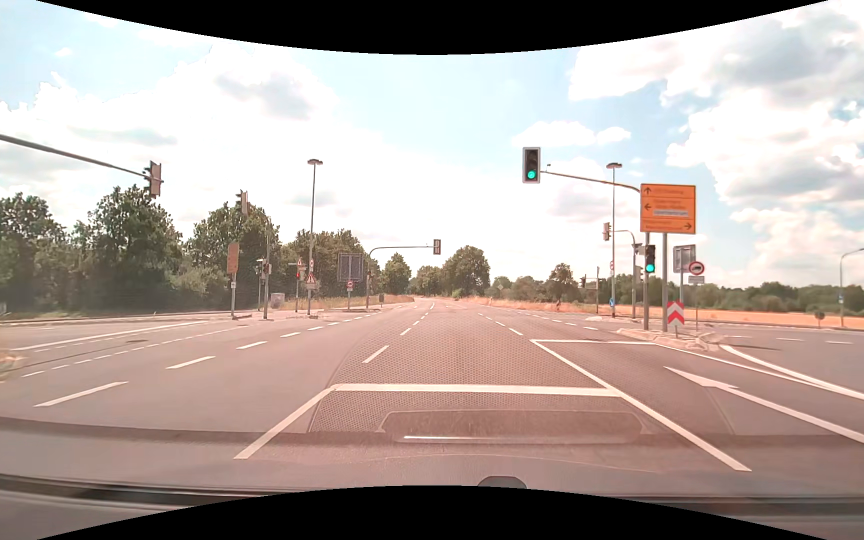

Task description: Follow the waypoints while adhering to traffic rules and regulations

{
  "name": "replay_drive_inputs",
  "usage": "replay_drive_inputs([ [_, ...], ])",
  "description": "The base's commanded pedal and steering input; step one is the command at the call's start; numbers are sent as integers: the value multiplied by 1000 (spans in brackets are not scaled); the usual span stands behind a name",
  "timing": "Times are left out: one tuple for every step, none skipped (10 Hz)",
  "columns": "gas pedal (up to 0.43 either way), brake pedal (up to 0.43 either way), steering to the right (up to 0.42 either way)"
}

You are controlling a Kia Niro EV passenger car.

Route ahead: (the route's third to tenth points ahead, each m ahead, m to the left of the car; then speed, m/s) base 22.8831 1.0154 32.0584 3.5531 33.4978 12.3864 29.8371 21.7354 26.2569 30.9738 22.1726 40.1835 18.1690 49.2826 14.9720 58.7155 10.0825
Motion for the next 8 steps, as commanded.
replay_drive_inputs([
  [0,232,-6],
  [0,232,-6],
  [0,232,-6],
  [0,238,-6],
  [0,238,-5],
  [0,238,-6],
  [0,244,-6],
  [0,244,-8],
])
